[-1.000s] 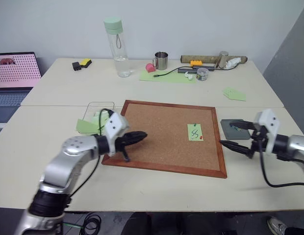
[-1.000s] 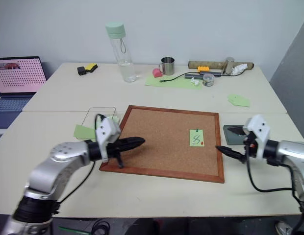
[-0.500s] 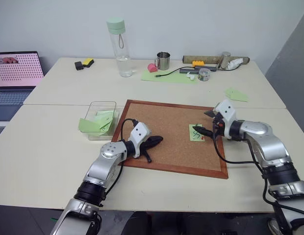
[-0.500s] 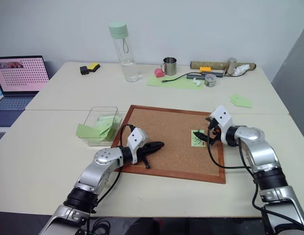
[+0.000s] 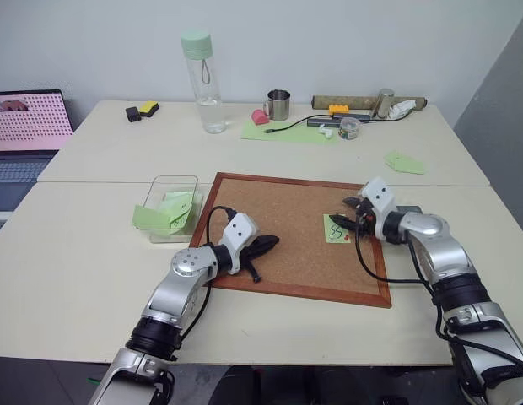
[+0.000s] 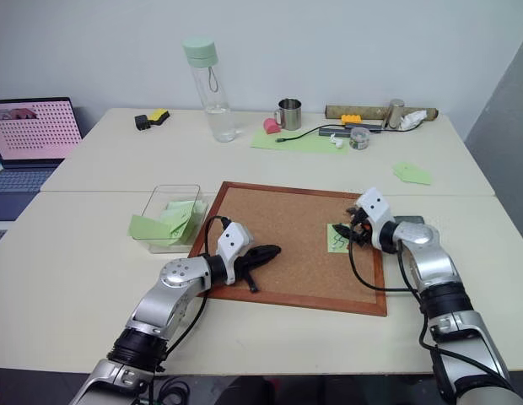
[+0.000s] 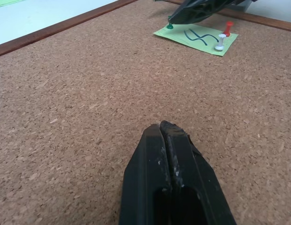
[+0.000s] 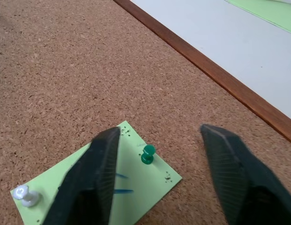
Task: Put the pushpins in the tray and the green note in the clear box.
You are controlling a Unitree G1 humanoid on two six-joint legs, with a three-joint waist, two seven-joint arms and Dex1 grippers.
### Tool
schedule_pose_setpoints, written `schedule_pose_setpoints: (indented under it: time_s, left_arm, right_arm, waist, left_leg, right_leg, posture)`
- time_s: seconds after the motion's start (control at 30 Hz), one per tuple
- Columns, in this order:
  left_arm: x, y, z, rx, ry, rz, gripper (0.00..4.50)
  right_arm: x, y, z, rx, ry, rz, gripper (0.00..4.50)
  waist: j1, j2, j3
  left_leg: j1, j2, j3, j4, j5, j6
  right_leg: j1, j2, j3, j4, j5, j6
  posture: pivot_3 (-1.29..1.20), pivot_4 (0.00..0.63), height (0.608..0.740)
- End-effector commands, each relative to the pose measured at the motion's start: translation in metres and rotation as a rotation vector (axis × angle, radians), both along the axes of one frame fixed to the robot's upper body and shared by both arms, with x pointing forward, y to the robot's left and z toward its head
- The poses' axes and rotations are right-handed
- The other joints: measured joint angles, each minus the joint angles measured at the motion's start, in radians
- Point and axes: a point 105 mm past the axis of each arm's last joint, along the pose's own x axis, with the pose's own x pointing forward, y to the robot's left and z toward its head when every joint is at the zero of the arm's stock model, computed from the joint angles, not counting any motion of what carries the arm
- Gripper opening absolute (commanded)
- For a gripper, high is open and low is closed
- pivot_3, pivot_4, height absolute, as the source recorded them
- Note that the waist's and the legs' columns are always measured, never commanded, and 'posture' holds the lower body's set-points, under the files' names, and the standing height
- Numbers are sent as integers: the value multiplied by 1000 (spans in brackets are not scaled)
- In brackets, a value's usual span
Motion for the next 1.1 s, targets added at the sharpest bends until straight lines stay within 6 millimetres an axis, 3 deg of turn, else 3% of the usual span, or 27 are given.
schedule_pose_setpoints:
  time_s: [0.03,0.33,0.67,1.1]
  left_arm:
    - [-8,2,-17,26,71,-6,0]
    - [-8,2,-18,26,81,-2,0]
    - [-9,3,-23,31,94,12,0]
    - [-9,4,-31,55,122,22,0]
  right_arm:
    - [1,0,10,25,-38,9,1864]
    - [-2,0,1,13,-6,15,44]
    - [-9,10,23,107,-31,56,44]
    - [-24,2,45,168,-69,21,44]
  waist:
    - [0,0,0]
    - [0,0,0]
    - [0,0,0]
    - [0,1,-2]
  left_leg:
    - [0,0,0,0,0,0]
    - [0,0,0,0,0,0]
    - [0,0,0,0,0,0]
    - [1,0,0,0,0,0]
  right_leg:
    - [0,0,0,0,0,0]
    - [0,0,0,0,0,0]
    - [0,0,0,0,0,0]
    - [1,0,0,0,0,0]
  posture:
    - [0,150,740]
    - [0,150,740]
    - [0,150,740]
    - [0,150,740]
